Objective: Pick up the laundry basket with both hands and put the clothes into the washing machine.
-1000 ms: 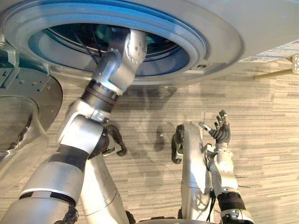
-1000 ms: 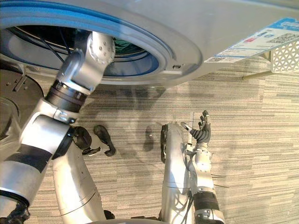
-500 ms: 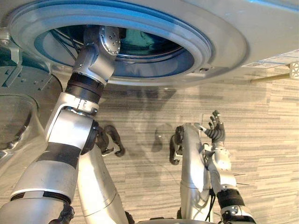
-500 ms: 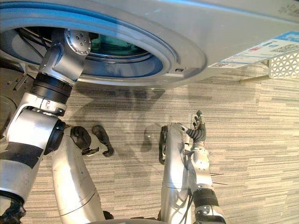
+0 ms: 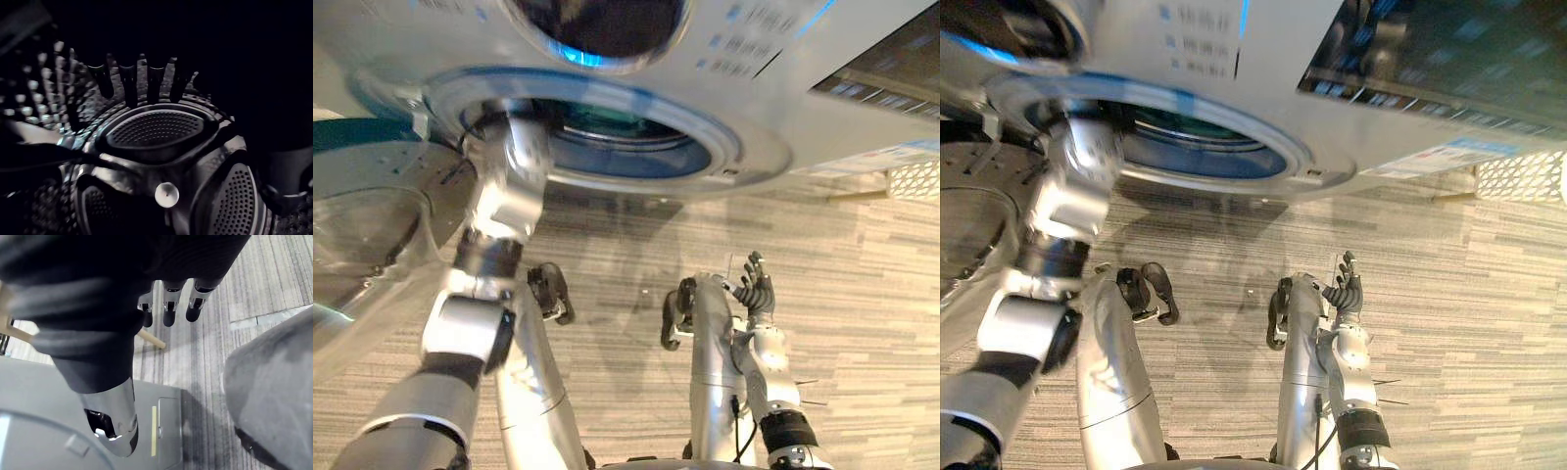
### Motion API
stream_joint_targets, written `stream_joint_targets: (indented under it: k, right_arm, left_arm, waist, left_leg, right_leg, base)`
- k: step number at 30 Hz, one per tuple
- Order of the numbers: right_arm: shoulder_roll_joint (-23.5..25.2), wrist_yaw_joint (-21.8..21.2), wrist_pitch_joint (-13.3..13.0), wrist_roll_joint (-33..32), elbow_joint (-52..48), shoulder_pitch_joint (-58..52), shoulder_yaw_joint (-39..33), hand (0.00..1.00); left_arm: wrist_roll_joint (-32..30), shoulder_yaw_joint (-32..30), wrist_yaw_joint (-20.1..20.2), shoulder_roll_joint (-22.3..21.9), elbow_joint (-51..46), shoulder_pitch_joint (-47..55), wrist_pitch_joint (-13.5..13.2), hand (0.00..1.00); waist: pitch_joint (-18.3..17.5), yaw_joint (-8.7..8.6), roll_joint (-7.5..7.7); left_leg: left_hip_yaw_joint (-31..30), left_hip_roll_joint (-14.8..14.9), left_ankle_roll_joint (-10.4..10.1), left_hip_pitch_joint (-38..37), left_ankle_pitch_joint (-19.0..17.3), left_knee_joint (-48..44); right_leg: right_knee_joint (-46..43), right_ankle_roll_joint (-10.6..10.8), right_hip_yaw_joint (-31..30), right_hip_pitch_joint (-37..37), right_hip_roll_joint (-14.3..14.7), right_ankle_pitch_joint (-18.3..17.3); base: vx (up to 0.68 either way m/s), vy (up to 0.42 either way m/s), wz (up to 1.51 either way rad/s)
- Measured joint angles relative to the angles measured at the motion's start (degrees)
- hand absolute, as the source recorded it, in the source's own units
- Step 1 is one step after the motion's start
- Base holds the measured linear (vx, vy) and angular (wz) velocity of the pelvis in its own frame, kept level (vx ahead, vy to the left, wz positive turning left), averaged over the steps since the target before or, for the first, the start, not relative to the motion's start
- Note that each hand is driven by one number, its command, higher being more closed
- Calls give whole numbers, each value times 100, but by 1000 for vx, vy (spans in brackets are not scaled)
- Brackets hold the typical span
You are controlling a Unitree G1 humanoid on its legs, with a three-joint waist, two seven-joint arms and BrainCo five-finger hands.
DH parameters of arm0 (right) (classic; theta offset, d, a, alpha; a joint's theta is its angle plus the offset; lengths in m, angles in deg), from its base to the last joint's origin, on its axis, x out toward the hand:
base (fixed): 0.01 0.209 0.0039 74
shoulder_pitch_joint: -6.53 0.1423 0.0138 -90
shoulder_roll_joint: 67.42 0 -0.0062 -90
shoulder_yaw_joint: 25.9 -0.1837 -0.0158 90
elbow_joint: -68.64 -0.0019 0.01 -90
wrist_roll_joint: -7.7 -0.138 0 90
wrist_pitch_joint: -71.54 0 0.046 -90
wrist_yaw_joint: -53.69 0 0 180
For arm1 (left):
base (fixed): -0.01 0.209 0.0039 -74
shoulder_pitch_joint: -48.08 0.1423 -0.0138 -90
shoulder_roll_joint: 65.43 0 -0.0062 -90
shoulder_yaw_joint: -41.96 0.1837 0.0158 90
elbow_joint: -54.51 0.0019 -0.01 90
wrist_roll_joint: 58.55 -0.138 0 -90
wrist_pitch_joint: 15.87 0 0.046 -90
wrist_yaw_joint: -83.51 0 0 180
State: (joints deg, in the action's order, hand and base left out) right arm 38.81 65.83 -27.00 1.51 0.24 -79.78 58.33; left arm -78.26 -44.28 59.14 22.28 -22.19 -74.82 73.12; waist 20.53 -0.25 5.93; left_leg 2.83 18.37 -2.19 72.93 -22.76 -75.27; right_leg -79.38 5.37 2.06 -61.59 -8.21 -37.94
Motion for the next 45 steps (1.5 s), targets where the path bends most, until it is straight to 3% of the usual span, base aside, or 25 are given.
stream_joint_targets:
  k: [5,10,15,19,21,25,27,28,29,31,32,33,34,35,36,37,38,39,40,41,42,43,45]
  right_arm:
    - [-77,-126,398,292,377,-529,-105,0]
    - [-134,-246,543,477,1091,-643,-101,0]
    - [-120,-258,555,481,1759,-728,-238,0]
    - [-238,-339,542,479,2830,-532,-511,0]
    - [-313,-357,551,481,3063,-449,-510,0]
    - [-396,-355,611,481,3387,-298,-488,0]
    - [-500,-351,645,481,3446,-265,-500,0]
    - [-504,-360,657,480,3443,-239,-487,0]
    - [-511,-355,658,480,3482,-227,-476,0]
    - [-541,-337,653,481,3609,-58,-446,0]
    - [-565,-337,612,479,3599,192,-364,0]
    - [-579,-338,588,475,3584,323,-328,0]
    - [-630,-337,479,464,3556,538,-323,0]
    - [-755,-337,462,457,3550,640,-329,0]
    - [-768,-334,486,453,3564,587,-355,0]
    - [-728,-332,531,453,3568,425,-458,0]
    - [-593,-307,523,451,3522,189,-563,0]
    - [-576,-276,528,450,3500,89,-589,0]
    - [-568,-238,527,443,3424,-45,-622,0]
    - [-593,-228,506,433,3356,-184,-683,0]
    - [-617,-230,515,425,3386,-228,-692,0]
    - [-624,-233,520,409,3389,-258,-725,0]
    - [-494,-242,526,395,3391,-324,-789,0]
  left_arm:
    - [1384,-30,858,-971,266,2380,-190,0]
    - [1507,-371,1449,-1221,1499,3495,-193,0]
    - [1501,-914,1452,-1282,2742,3806,-159,0]
    - [1454,-1097,1446,-1135,3563,3800,-144,0]
    - [1444,-1100,1442,-991,3653,3787,-148,0]
    - [1445,-1109,1441,-817,3843,3669,-146,0]
    - [1453,-1141,1433,-834,3840,3616,-161,0]
    - [1453,-1180,1433,-827,3826,3616,-181,0]
    - [1453,-1189,1426,-789,3795,3626,-192,0]
    - [1456,-1339,1419,-800,3771,3662,-211,0]
    - [1461,-1343,1390,-807,3774,3675,-208,0]
    - [1469,-1330,1384,-819,3775,3672,-208,0]
    - [1524,-1286,1348,-851,3786,3619,-206,0]
    - [1596,-1239,1315,-1027,3802,3601,-207,0]
    - [1649,-1192,1315,-1078,3801,3628,-208,0]
    - [1688,-1146,1319,-1159,3795,3736,-206,0]
    - [1714,-1246,1332,-1097,3740,3758,-200,0]
    - [1693,-1233,1328,-1036,3697,3759,-203,0]
    - [1679,-1218,1317,-1001,3632,3775,-230,0]
    - [1674,-1173,1313,-1031,3627,3794,-264,0]
    - [1671,-1100,1314,-1046,3660,3769,-265,0]
    - [1667,-1044,1331,-1072,3698,3741,-261,0]
    - [1557,-907,1314,-1065,3729,3665,-251,0]
  waist:
    - [-281,134,-189]
    - [-601,209,-361]
    - [-1121,273,-404]
    - [-1534,260,-413]
    - [-1538,246,-415]
    - [-1499,146,-481]
    - [-1456,185,-585]
    - [-1450,180,-545]
    - [-1448,218,-471]
    - [-1450,469,-408]
    - [-1501,598,-436]
    - [-1497,606,-512]
    - [-1356,602,-723]
    - [-1173,582,-1084]
    - [-1152,589,-1140]
    - [-1104,574,-1058]
    - [-1095,537,-814]
    - [-1098,518,-684]
    - [-1116,472,-619]
    - [-1175,365,-713]
    - [-1197,334,-771]
    - [-1208,289,-819]
    - [-1214,244,-664]
  left_leg:
    - [198,-227,-194,-2114,417,1745]
    - [433,-366,-283,-3907,841,3292]
    - [670,-494,-280,-4930,1236,4505]
    - [1028,-809,-210,-5775,2007,6127]
    - [1162,-945,-192,-6092,2337,6742]
    - [1073,-938,-124,-6138,2390,6701]
    - [781,-1002,107,-6011,2271,6666]
    - [781,-1070,154,-5977,2327,6639]
    - [688,-1252,169,-5962,2462,6630]
    - [700,-1325,187,-5715,2606,6482]
    - [696,-1251,180,-5310,2776,6401]
    - [637,-1216,161,-5111,2906,6446]
    - [498,-1157,103,-4899,3228,6670]
    - [269,-1041,-25,-4895,3631,7000]
    - [150,-1059,-189,-4964,3846,7222]
    - [97,-1109,-393,-5155,3482,7186]
    - [233,-1329,30,-5136,3053,6332]
    - [293,-1446,105,-5136,2833,5866]
    - [325,-1475,18,-5177,2408,5304]
    - [230,-1325,-128,-5383,1796,5013]
    - [175,-1244,-219,-5549,1530,5097]
    - [166,-1229,-279,-5684,1436,5321]
    - [229,-1374,-119,-6039,1645,6161]
  right_leg:
    - [1807,-71,469,2175,-90,485]
    - [3449,-50,791,3972,-95,1078]
    - [4939,36,916,4994,-47,1737]
    - [6703,97,807,5674,8,2733]
    - [6983,106,697,5785,19,2965]
    - [6142,93,692,5468,18,2985]
    - [6091,279,394,5645,-7,2905]
    - [5385,249,308,5535,-87,2647]
    - [4430,367,142,5609,-104,2423]
    - [4913,88,94,5923,-51,2219]
    - [5664,-11,252,5947,61,2074]
    - [5993,-37,323,5929,139,2057]
    - [6540,-41,473,5962,279,2054]
    - [6703,-114,594,6013,505,2212]
    - [6683,-139,678,5993,511,2228]
    - [6511,-210,856,5940,438,2202]
    - [6388,-230,979,5891,100,2182]
    - [6357,-194,985,5839,-58,2208]
    - [6367,-162,985,5764,-180,2281]
    - [6352,-87,967,5606,-187,2384]
    - [6344,-36,979,5501,-175,2443]
    - [6357,0,992,5468,-163,2486]
    - [6796,115,991,5585,-153,2851]
  base:
    - [215,-60,32]
    - [141,10,17]
    - [77,31,-3]
    - [60,72,-22]
    - [-15,47,-29]
    - [-106,65,6]
    - [-141,104,25]
    - [-137,64,49]
    - [-115,4,57]
    - [-155,-44,19]
    - [-162,-65,-15]
    - [-331,-102,4]
    - [-369,-87,31]
    - [-437,-73,41]
    - [-355,-18,44]
    - [-267,14,47]
    - [-231,-4,42]
    - [-178,-14,35]
    - [-191,40,23]
    - [-188,138,18]
    - [-126,187,13]
    - [-93,200,5]
    - [-103,126,-5]
